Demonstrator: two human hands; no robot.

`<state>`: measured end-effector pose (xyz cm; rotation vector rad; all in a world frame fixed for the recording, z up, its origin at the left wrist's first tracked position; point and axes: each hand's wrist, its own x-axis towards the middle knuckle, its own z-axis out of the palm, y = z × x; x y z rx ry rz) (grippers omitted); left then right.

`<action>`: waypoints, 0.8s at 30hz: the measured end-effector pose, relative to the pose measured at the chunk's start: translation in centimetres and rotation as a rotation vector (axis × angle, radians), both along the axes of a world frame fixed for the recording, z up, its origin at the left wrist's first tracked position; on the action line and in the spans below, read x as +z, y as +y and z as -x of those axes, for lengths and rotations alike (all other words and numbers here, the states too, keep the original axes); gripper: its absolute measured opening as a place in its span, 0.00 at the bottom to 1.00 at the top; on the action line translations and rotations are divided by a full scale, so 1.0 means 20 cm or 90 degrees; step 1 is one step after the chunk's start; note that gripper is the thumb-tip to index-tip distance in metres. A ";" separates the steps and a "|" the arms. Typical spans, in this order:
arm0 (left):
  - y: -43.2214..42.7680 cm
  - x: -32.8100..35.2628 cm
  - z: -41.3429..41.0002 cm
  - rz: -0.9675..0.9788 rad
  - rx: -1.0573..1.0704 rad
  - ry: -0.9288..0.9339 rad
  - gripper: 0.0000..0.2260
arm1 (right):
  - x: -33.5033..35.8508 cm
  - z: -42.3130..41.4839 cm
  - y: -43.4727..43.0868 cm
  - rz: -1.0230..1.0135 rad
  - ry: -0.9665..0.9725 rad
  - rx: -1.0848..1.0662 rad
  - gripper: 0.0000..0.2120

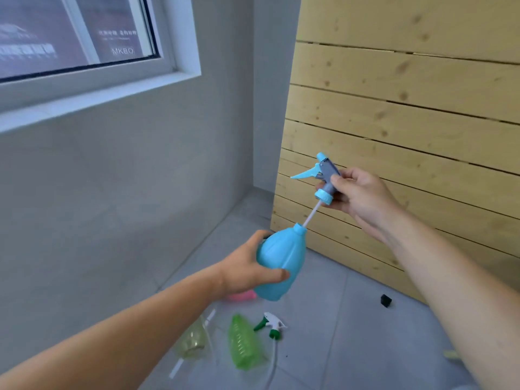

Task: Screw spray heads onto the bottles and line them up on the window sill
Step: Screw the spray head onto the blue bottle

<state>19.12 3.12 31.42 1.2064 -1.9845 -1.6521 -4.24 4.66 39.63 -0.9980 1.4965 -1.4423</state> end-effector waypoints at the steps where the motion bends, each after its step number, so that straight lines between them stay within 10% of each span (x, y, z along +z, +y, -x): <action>1: 0.00 0.04 -0.03 -0.006 0.002 0.016 0.33 | 0.00 -0.05 0.02 -0.010 -0.011 0.025 0.05; 14: 0.00 0.32 -0.28 -0.122 -0.012 0.204 0.29 | 0.05 -0.28 0.05 0.050 -0.052 0.280 0.20; 20: -0.01 0.31 -0.30 -0.328 -0.042 0.290 0.43 | 0.01 -0.21 0.03 0.041 -0.067 0.371 0.14; 24: -0.02 0.30 -0.26 -0.122 0.012 0.176 0.32 | -0.01 -0.24 0.01 0.001 -0.055 0.302 0.15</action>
